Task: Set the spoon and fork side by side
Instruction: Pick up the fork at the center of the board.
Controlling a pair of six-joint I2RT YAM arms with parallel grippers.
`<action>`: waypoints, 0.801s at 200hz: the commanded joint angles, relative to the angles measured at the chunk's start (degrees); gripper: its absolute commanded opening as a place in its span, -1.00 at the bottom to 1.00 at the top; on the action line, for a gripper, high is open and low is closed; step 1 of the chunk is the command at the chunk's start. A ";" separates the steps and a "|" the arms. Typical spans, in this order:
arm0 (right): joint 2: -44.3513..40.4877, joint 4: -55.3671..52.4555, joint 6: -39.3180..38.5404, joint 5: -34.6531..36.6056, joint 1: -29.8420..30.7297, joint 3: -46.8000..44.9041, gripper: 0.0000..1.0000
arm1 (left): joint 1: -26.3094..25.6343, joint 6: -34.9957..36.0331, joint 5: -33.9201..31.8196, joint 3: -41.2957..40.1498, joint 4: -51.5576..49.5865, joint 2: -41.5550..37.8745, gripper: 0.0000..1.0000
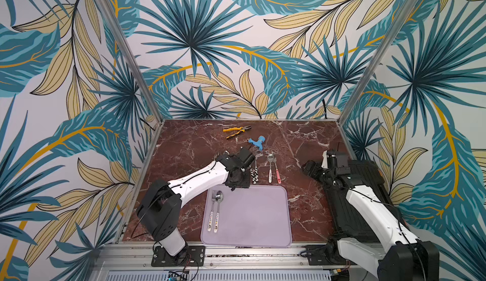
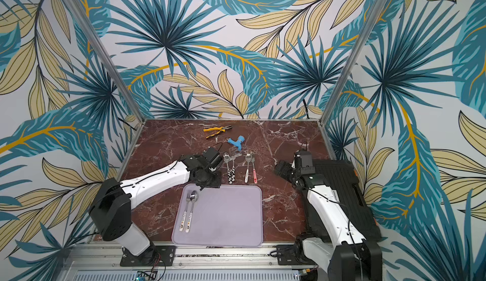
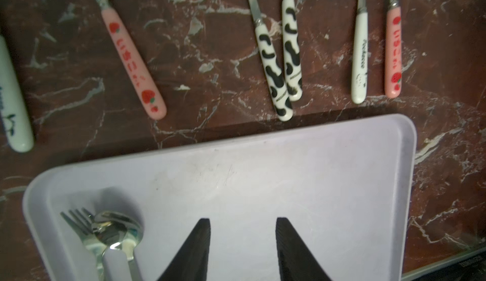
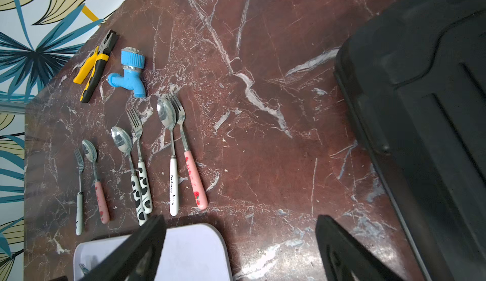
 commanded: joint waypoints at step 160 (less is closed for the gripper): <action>5.47 6.08 -3.37 5.41 0.02 -0.81 0.94 | 20.76 11.81 -2.57 0.80 -1.11 5.85 -0.12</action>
